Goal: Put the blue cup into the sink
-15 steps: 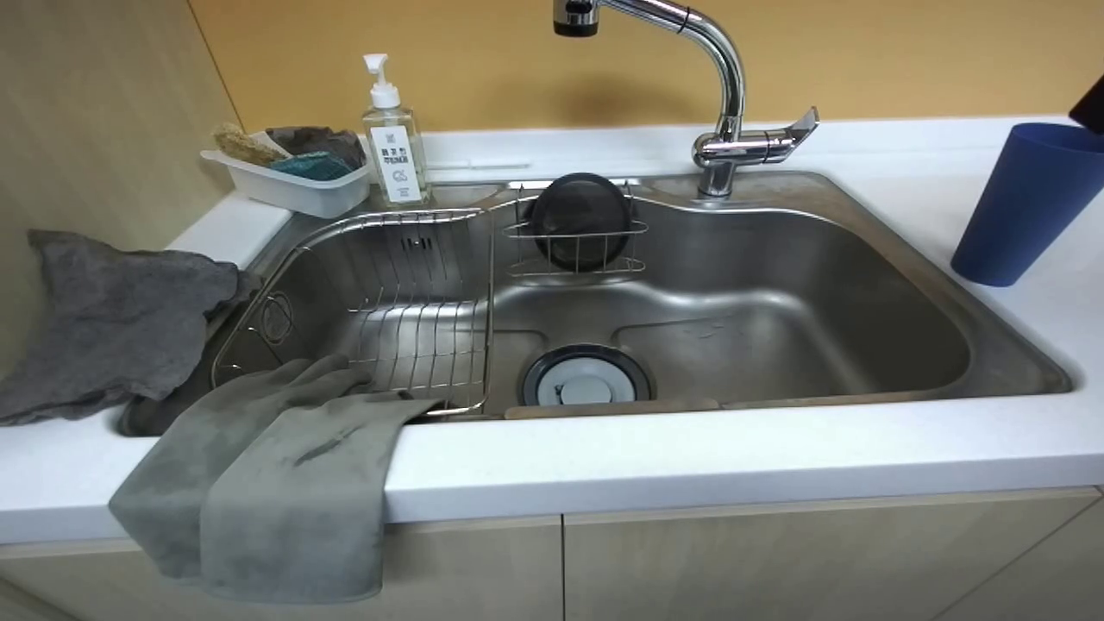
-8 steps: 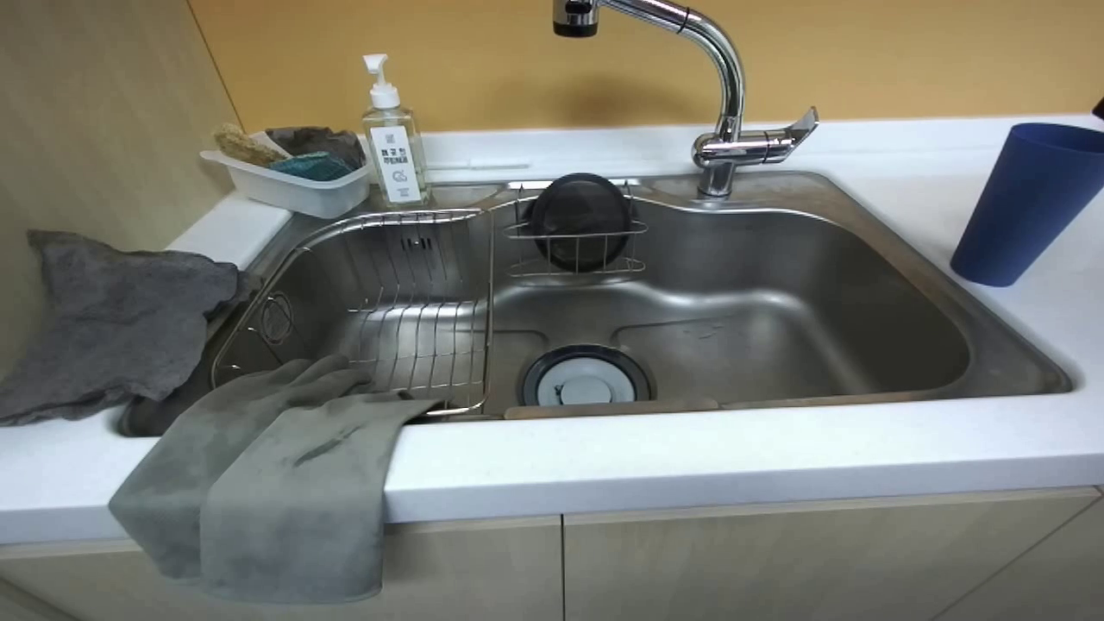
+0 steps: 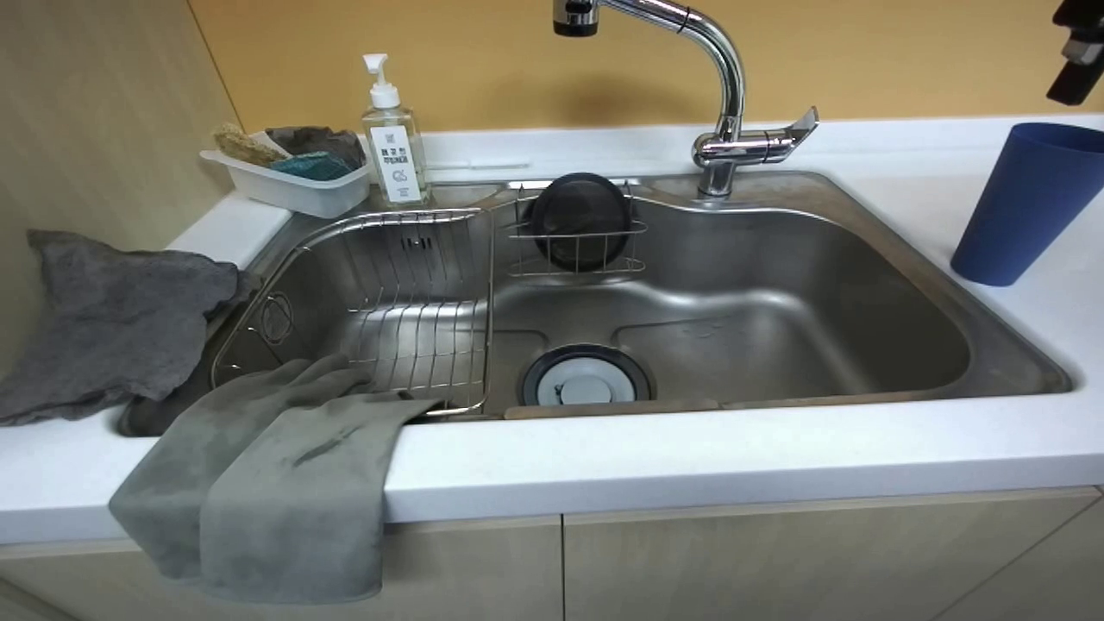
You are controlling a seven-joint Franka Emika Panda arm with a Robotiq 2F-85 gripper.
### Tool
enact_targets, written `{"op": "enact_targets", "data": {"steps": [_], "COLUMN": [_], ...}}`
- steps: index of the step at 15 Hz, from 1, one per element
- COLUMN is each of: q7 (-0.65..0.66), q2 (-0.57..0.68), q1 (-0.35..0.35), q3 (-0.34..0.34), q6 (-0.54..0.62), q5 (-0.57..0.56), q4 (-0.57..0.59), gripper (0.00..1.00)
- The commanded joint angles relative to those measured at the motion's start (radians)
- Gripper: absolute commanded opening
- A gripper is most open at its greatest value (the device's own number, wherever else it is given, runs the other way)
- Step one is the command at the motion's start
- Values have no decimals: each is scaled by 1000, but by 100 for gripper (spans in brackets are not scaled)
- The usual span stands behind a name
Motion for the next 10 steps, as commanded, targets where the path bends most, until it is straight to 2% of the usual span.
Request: {"op": "enact_targets", "data": {"steps": [1, 5, 10], "q7": [-76, -121, -128], "q2": [132, 225, 280], "q1": [6, -4, -14], "q3": [-18, -22, -21], "q6": [-127, -145, -76], "q5": [11, 8, 15], "q4": [193, 292, 300], "gripper": [100, 100, 100]}}
